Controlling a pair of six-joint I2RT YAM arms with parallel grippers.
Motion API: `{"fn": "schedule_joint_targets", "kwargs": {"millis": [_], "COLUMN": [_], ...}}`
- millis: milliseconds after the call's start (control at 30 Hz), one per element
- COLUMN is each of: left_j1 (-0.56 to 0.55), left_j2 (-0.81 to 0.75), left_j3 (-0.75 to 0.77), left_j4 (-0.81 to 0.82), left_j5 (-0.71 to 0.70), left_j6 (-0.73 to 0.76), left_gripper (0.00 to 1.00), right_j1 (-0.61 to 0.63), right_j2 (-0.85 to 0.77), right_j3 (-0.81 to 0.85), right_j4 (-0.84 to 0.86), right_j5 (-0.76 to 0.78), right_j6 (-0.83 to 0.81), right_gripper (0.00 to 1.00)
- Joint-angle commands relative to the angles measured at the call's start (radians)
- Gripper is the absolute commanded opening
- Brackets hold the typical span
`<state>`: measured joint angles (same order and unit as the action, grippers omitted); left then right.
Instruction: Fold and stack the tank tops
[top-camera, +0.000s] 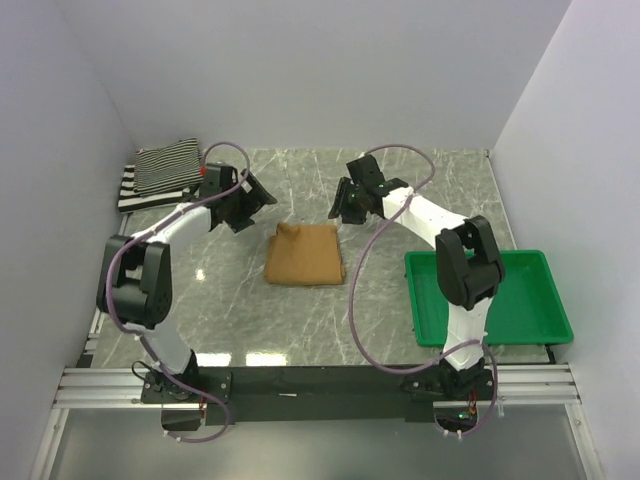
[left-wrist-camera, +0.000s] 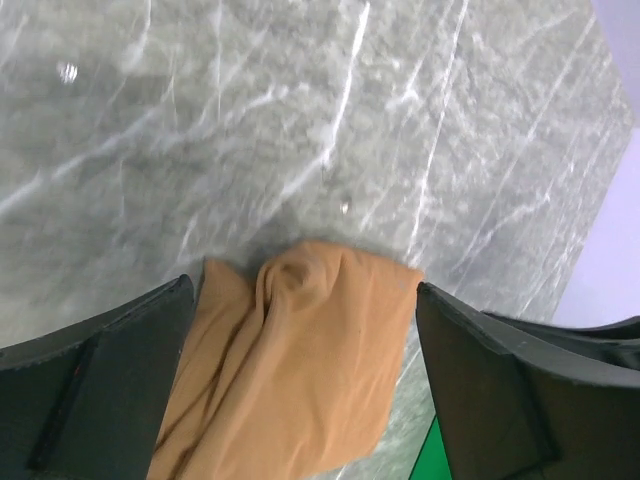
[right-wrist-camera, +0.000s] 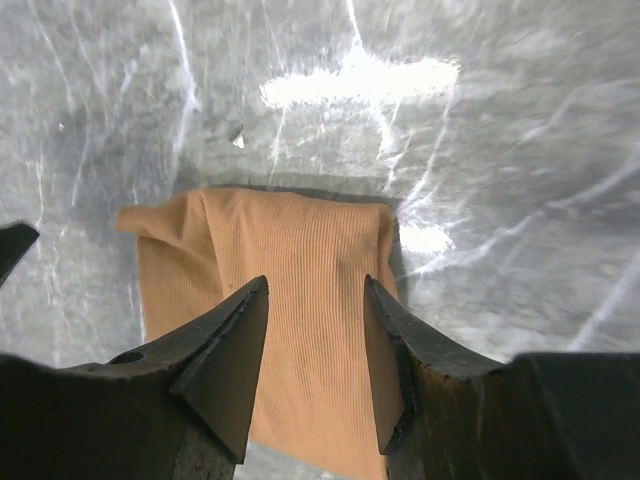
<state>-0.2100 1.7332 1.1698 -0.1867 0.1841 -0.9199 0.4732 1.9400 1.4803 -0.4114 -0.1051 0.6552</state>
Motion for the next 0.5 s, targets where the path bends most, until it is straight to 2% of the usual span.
{"fn": "schedule_joint_targets", "kwargs": {"millis": [0, 67, 167, 267, 367, 467], "left_j1": [-0.008, -0.008, -0.011, -0.017, -0.019, -0.02], "left_j2": [-0.131, -0.152, -0.193, -0.221, -0.241, -0.212], "left_j3": [-0.061, -0.123, -0.217, -0.269, -0.315, -0.335], "left_j4": [0.009, 0.001, 0.027, 0.0, -0.011, 0.025], "left_j5": [-0.026, -0.029, 0.008, 0.023, 0.009, 0.109], "left_j6": [0.044, 0.044, 0.049, 0.096, 0.136, 0.164], "left_gripper": [0.97, 0.94, 0.91, 0.88, 0.94, 0.97], "right_j1": [0.031, 0.101, 0.172, 0.232, 0.245, 0.243], "right_j2": [-0.143, -0.193, -0.185, -0.165, -0.144, -0.099], "right_j3": [-0.018, -0.069, -0.077, -0.115, -0.182, -0.222], "right_j4": [-0.01, -0.009, -0.049, -0.04, 0.014, 0.052], "right_j5": [0.096, 0.169, 0.257, 0.266, 0.236, 0.206], "right_j6": [-0.039, -0.039, -0.028, -0.006, 0.009, 0.0], "right_gripper": [0.5, 0.5, 0.5, 0.5, 0.49, 0.48]}}
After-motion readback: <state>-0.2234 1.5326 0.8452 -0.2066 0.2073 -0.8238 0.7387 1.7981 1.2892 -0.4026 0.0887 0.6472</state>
